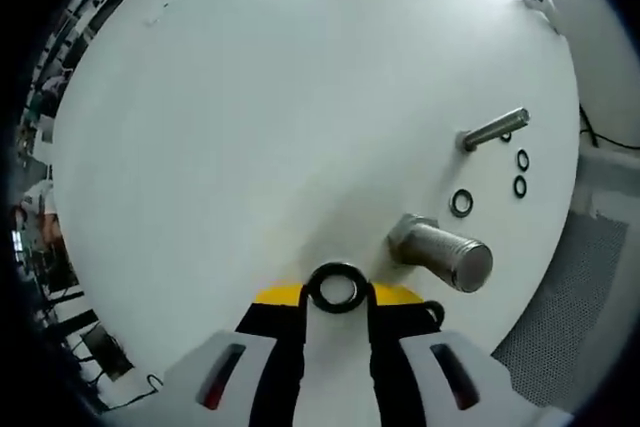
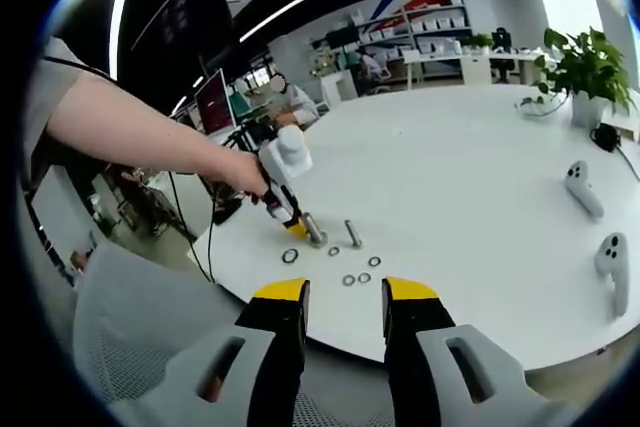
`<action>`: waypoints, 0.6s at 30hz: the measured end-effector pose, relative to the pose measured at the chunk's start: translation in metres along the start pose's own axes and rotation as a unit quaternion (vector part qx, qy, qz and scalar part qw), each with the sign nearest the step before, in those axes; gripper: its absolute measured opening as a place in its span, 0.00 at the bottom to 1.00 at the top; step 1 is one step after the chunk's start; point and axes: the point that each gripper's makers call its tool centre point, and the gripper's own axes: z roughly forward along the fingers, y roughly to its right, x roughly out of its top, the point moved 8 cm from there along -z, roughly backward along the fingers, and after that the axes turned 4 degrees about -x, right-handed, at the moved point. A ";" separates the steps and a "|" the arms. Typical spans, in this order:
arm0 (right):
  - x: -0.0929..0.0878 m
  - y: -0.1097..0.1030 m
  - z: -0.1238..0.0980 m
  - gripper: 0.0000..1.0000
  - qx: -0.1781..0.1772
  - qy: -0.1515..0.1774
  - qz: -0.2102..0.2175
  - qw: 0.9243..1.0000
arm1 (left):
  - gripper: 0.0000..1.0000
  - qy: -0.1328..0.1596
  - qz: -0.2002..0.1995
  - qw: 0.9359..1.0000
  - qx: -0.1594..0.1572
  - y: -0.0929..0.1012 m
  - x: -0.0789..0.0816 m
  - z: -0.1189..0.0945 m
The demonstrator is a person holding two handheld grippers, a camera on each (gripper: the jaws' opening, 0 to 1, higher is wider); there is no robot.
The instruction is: Place the washer onto the threaded stud by aligning its center hole with the stud, sliding it down to the base, and recovering from edge contact or off-axis alignment until the washer reaches the visible bottom stop.
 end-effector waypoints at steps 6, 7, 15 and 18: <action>0.000 0.000 0.000 0.31 0.000 0.000 -0.001 1.000 | 0.20 0.024 -0.014 1.000 0.006 -0.002 -0.005 -0.001; 0.000 0.000 0.000 0.31 0.001 0.000 -0.001 1.000 | 0.20 0.029 -0.015 0.999 0.007 -0.002 -0.005 -0.001; 0.000 0.001 0.000 0.31 -0.003 0.002 0.001 1.000 | 0.19 0.043 -0.007 0.999 0.005 0.000 -0.010 0.000; 0.001 0.001 0.000 0.31 -0.002 0.002 0.001 1.000 | 0.19 0.038 -0.001 0.999 0.006 0.000 -0.014 -0.001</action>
